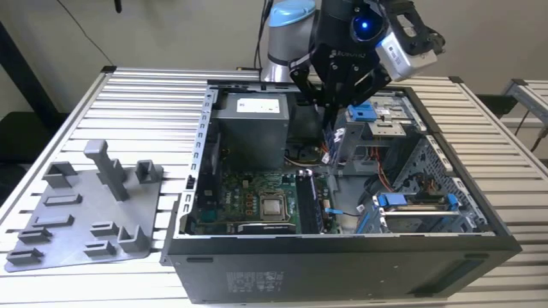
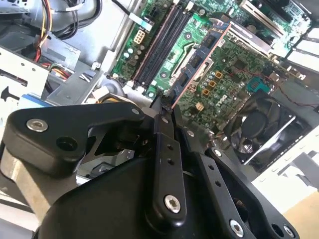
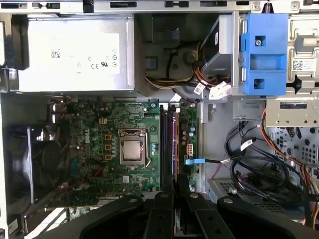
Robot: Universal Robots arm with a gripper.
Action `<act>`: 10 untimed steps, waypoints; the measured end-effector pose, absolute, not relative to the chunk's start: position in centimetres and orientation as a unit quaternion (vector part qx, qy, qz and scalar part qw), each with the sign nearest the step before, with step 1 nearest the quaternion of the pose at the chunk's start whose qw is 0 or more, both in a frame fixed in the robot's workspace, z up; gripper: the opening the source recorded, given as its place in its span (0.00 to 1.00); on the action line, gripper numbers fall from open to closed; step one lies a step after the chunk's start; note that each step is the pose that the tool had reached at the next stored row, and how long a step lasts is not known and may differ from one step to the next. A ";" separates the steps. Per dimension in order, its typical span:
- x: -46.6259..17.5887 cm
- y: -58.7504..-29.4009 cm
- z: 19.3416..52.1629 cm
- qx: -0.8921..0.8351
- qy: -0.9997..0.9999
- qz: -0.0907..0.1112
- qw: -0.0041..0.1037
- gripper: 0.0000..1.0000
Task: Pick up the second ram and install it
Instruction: 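Insert the second ram into the second slot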
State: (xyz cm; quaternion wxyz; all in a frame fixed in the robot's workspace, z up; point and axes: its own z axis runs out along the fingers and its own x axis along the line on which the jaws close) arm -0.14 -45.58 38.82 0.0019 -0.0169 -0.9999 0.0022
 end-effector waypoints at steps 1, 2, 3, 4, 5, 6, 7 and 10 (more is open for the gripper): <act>-0.1 -45.6 38.7 -0.017 -1.000 0.002 0.002 0.15; -0.1 -45.6 38.6 -0.017 -1.000 0.002 0.002 0.15; -0.1 -45.5 38.5 -0.017 -1.000 0.002 0.002 0.15; -0.1 -45.5 38.4 -0.017 -1.000 0.002 0.002 0.15; -0.1 -45.4 38.3 -0.017 -1.000 0.002 0.002 0.15; -0.1 -45.4 38.2 -0.017 -1.000 0.002 0.002 0.15; -0.1 -45.3 38.0 -0.016 -1.000 0.002 0.002 0.15; 0.1 -45.1 37.5 -0.015 -1.000 0.002 0.002 0.15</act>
